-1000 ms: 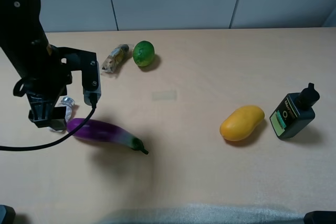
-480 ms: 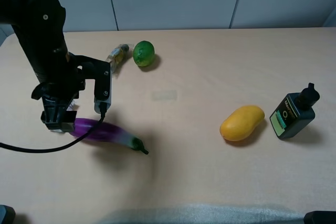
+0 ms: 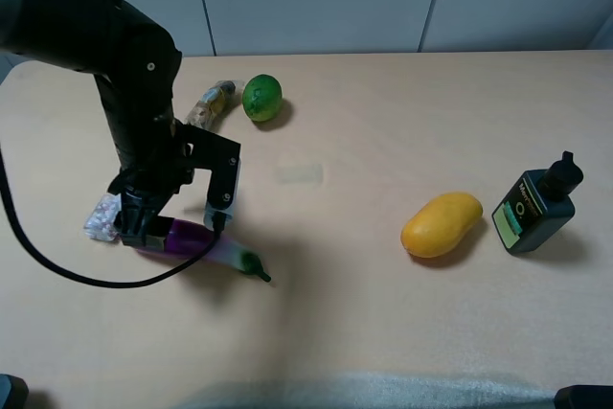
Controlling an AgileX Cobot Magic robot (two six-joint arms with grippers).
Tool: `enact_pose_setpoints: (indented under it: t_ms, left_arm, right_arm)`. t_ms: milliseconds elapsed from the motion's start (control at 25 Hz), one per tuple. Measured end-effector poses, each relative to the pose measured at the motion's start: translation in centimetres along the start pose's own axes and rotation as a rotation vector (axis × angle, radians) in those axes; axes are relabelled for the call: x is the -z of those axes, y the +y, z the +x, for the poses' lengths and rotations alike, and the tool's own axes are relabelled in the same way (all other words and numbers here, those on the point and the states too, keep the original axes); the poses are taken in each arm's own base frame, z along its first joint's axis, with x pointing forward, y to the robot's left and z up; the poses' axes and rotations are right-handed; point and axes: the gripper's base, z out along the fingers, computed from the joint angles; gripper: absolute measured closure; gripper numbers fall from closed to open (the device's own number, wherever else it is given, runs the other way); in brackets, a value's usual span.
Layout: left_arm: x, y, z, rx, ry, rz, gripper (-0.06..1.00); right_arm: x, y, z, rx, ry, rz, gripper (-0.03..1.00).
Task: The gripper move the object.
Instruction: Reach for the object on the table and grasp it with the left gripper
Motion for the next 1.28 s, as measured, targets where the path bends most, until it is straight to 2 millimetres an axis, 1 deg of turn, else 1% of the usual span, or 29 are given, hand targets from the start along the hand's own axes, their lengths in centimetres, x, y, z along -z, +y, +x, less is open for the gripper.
enact_pose_setpoints:
  t_ms: [200, 320, 1280]
  left_arm:
    - [-0.9, 0.0, -1.4, -0.03, 0.003, 0.017, 0.1]
    - [-1.5, 0.0, -1.8, -0.036, -0.001, 0.019, 0.1]
    - [-1.9, 0.4, -2.3, -0.033, -0.041, -0.019, 0.1]
  right_arm:
    - [0.0, 0.0, 0.0, 0.0, 0.0, 0.0, 0.27]
    - [0.0, 0.0, 0.0, 0.0, 0.0, 0.0, 0.27]
    - [0.0, 0.0, 0.0, 0.0, 0.0, 0.0, 0.27]
